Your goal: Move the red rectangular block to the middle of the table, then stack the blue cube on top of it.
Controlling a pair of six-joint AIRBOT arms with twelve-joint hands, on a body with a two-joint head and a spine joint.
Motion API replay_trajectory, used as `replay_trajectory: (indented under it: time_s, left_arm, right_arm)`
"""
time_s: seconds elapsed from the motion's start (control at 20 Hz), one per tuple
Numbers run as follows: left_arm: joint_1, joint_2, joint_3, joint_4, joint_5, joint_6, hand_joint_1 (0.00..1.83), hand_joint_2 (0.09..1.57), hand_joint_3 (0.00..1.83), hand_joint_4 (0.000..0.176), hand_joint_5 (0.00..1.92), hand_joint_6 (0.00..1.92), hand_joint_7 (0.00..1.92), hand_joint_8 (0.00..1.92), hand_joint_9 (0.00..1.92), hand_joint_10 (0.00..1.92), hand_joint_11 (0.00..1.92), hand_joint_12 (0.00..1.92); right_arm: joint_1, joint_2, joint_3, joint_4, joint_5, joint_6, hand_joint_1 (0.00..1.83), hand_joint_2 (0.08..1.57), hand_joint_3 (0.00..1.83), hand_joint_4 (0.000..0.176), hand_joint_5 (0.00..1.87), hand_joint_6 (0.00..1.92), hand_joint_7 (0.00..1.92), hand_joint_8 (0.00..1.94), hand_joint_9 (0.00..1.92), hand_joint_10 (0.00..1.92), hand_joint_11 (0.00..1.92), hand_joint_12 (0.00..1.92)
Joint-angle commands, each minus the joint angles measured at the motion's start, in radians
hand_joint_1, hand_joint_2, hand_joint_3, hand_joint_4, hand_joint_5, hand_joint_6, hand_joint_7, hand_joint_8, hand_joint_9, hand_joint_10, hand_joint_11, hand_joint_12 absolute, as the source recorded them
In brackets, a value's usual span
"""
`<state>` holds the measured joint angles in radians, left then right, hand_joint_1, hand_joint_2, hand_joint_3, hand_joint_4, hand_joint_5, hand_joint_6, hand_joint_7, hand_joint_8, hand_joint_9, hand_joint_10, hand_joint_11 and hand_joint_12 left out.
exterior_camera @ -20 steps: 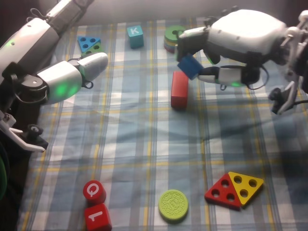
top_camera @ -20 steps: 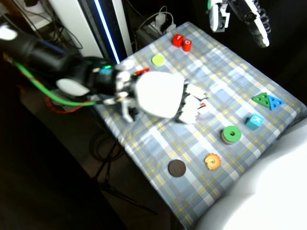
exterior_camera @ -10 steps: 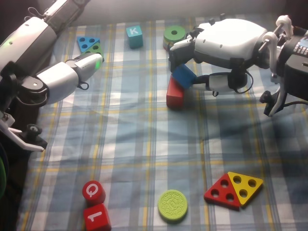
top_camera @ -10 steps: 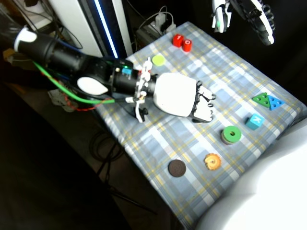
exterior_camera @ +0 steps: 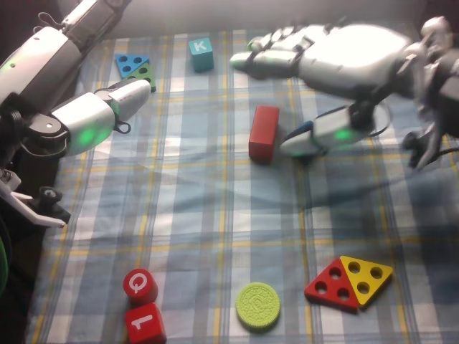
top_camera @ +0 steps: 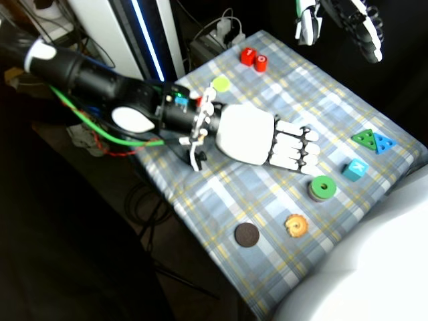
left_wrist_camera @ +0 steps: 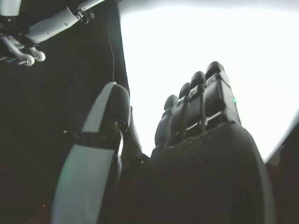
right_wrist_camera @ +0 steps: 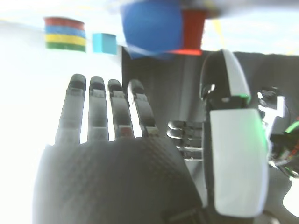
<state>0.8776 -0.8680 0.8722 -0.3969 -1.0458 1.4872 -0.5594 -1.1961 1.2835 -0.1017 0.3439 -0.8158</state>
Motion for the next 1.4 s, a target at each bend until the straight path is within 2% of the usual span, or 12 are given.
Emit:
replay_trajectory:
  time_s: [0.0,0.05,0.15,0.35,0.45,0.7,0.8,0.85,0.95,1.0,1.15,1.35]
  left_arm:
    - [-0.005,0.002,0.002,0.021,-0.125,-0.009,0.95,1.39,0.00,0.063,0.02,0.00,0.00,0.00,0.00,0.00,0.00,0.00]
    - [-0.005,0.003,0.001,0.021,-0.125,-0.009,0.95,1.39,0.00,0.073,0.01,0.00,0.00,0.00,0.00,0.00,0.00,0.00]
    - [-0.005,0.004,-0.001,0.021,-0.126,-0.009,0.96,1.38,0.00,0.067,0.02,0.00,0.00,0.00,0.00,0.00,0.00,0.00]
    - [0.004,0.015,-0.010,0.021,-0.138,-0.011,0.93,1.38,0.00,0.066,0.02,0.00,0.00,0.00,0.00,0.00,0.00,0.00]
    - [0.012,0.017,-0.011,0.018,-0.147,-0.016,0.93,1.38,0.00,0.068,0.00,0.00,0.00,0.00,0.00,0.00,0.00,0.00]
    - [0.027,0.018,-0.013,0.005,-0.164,-0.025,0.93,1.38,0.00,0.070,0.00,0.00,0.00,0.00,0.00,0.00,0.00,0.00]
    - [0.028,0.018,-0.012,0.003,-0.164,-0.025,0.95,1.38,0.00,0.054,0.01,0.00,0.00,0.00,0.00,0.00,0.00,0.00]
    - [0.028,0.018,-0.012,0.003,-0.164,-0.025,0.95,1.38,0.00,0.047,0.01,0.00,0.00,0.00,0.00,0.00,0.00,0.00]
    - [0.029,0.018,-0.012,0.002,-0.164,-0.025,0.99,1.37,0.00,0.034,0.02,0.01,0.00,0.00,0.00,0.00,0.00,0.00]
    - [0.030,0.018,-0.012,0.001,-0.163,-0.025,1.00,1.37,0.00,0.036,0.01,0.00,0.00,0.00,0.00,0.00,0.00,0.00]
    - [0.031,0.018,-0.011,-0.001,-0.162,-0.025,0.99,1.37,0.00,0.051,0.02,0.01,0.00,0.00,0.00,0.00,0.00,0.00]
    - [0.031,0.017,-0.011,-0.002,-0.162,-0.025,0.96,1.37,0.00,0.038,0.01,0.00,0.00,0.00,0.00,0.00,0.00,0.00]
  right_arm:
    - [0.020,0.024,-0.010,0.010,0.144,0.000,0.85,1.02,0.00,0.017,0.00,0.00,0.00,0.00,0.00,0.00,0.00,0.00]
    - [0.024,0.057,-0.033,0.010,0.169,0.000,0.79,1.05,0.00,0.015,0.00,0.00,0.00,0.00,0.00,0.00,0.03,0.01]
    - [0.026,0.130,-0.090,0.010,0.238,0.000,0.56,1.07,0.01,0.097,0.00,0.00,0.00,0.00,0.00,0.00,0.00,0.00]
    - [0.025,0.300,-0.204,0.010,0.392,0.001,0.44,1.07,0.01,0.112,0.00,0.00,0.00,0.00,0.00,0.00,0.00,0.38]
    - [0.021,0.335,-0.235,0.006,0.425,0.001,0.48,1.17,0.02,0.136,0.00,0.00,0.00,0.00,0.00,0.00,0.00,0.03]
    - [-0.034,0.325,-0.244,0.000,0.433,0.006,0.64,1.09,0.00,0.076,0.00,0.00,0.00,0.00,0.00,0.00,0.01,0.13]
    - [-0.060,0.306,-0.235,0.000,0.418,0.007,0.63,1.01,0.00,0.160,0.00,0.00,0.00,0.00,0.00,0.00,0.00,0.04]
    - [-0.069,0.292,-0.228,0.000,0.402,0.007,0.65,1.01,0.00,0.168,0.00,0.00,0.00,0.00,0.00,0.00,0.00,0.01]
    - [-0.078,0.266,-0.213,-0.013,0.367,0.007,0.54,1.05,0.01,0.023,0.00,0.00,0.00,0.00,0.00,0.00,0.00,0.00]
    - [-0.078,0.248,-0.201,-0.019,0.345,0.007,0.57,1.06,0.02,0.005,0.00,0.00,0.00,0.00,0.00,0.00,0.00,0.00]
    - [-0.078,0.196,-0.159,-0.030,0.271,0.007,0.59,1.15,0.04,0.000,0.00,0.00,0.00,0.00,0.00,0.00,0.00,0.00]
    - [-0.078,0.119,-0.088,-0.029,0.166,0.007,0.81,1.11,0.00,0.000,0.21,0.04,0.30,0.02,0.28,0.11,0.00,1.34]
